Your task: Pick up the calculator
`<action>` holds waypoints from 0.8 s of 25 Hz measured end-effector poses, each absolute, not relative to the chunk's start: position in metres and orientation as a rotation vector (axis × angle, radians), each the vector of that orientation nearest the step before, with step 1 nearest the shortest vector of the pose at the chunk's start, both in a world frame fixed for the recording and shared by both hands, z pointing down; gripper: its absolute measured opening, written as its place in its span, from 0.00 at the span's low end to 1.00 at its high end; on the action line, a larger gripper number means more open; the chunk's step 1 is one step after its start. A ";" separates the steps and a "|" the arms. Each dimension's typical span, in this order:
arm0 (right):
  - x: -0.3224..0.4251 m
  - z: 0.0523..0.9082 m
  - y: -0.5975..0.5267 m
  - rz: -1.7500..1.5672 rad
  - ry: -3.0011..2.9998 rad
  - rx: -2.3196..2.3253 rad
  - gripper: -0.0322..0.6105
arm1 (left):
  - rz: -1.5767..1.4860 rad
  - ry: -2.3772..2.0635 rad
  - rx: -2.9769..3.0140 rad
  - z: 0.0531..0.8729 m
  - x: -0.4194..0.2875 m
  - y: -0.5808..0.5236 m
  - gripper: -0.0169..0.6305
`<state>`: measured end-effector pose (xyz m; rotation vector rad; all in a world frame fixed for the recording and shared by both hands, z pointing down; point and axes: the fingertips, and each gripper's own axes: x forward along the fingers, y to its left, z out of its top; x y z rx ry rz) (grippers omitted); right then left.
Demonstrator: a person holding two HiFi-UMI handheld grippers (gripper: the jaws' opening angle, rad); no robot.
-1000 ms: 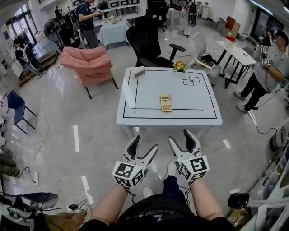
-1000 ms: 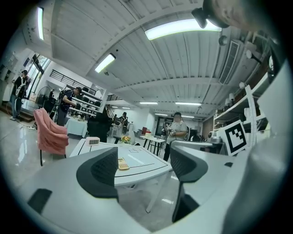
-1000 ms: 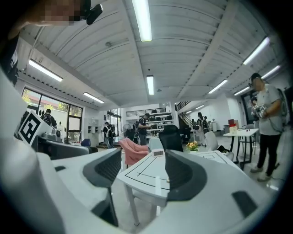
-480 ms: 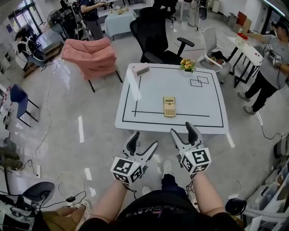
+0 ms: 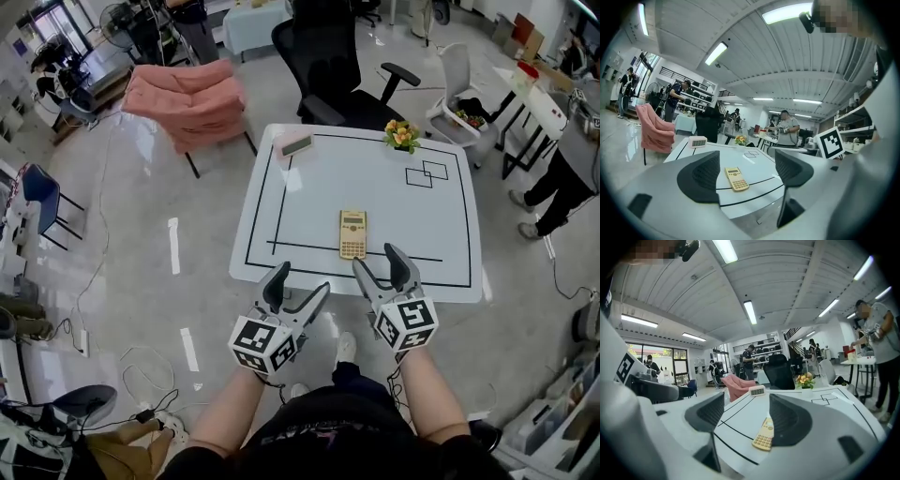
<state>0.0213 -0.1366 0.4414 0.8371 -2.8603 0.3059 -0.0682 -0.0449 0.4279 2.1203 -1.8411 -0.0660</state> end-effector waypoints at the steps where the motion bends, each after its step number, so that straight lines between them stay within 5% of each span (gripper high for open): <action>1: 0.020 0.444 -0.144 0.313 -2.857 0.829 0.49 | -0.066 -1.843 2.113 0.429 -0.069 -0.052 0.58; 20: 0.012 0.478 -0.222 0.394 -2.816 0.673 0.49 | -0.090 -1.927 1.985 0.438 -0.075 -0.134 0.58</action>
